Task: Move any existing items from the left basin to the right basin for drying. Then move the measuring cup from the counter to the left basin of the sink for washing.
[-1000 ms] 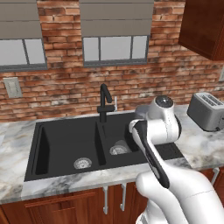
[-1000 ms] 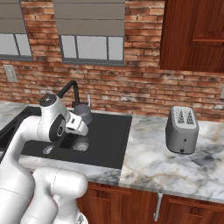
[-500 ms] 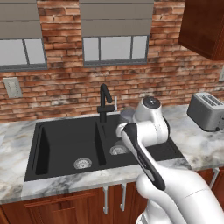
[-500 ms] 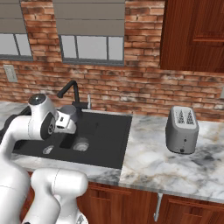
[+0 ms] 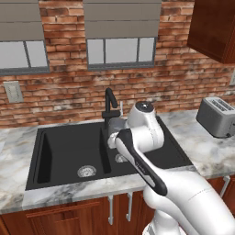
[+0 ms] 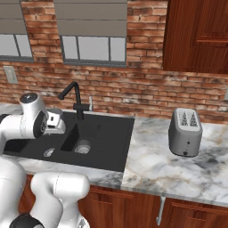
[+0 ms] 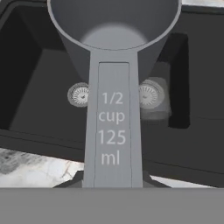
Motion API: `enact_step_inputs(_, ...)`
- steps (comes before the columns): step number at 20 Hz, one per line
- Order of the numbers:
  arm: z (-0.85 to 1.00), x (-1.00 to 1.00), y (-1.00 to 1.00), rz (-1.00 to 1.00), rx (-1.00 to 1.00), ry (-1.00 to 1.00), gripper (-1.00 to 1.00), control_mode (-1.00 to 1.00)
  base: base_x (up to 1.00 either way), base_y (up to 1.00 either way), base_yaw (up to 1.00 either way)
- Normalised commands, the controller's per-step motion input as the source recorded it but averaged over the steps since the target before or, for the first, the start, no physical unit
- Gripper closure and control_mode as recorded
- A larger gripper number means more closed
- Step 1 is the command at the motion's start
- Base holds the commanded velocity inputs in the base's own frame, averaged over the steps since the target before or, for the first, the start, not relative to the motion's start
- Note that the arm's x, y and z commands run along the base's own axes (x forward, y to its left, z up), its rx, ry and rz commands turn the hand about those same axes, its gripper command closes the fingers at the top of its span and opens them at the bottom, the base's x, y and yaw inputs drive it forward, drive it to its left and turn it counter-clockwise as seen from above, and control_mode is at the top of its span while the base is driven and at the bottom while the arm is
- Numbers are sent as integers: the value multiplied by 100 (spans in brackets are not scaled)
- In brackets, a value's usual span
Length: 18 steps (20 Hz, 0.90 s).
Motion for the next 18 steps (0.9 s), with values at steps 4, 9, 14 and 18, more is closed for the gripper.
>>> enact_step_inputs(4, -4, 3, 52, 13, 0, 7, 100, -100, 0, 0, 0)
enact_step_inputs(9, -13, 8, 50, 12, 0, 6, 100, -100, 0, 0, 0)
enact_step_inputs(14, -21, 21, 50, 10, 0, 7, 100, -100, 0, 0, 0)
enact_step_inputs(18, -28, 34, 50, 8, 0, 8, 100, -100, 0, 0, 0)
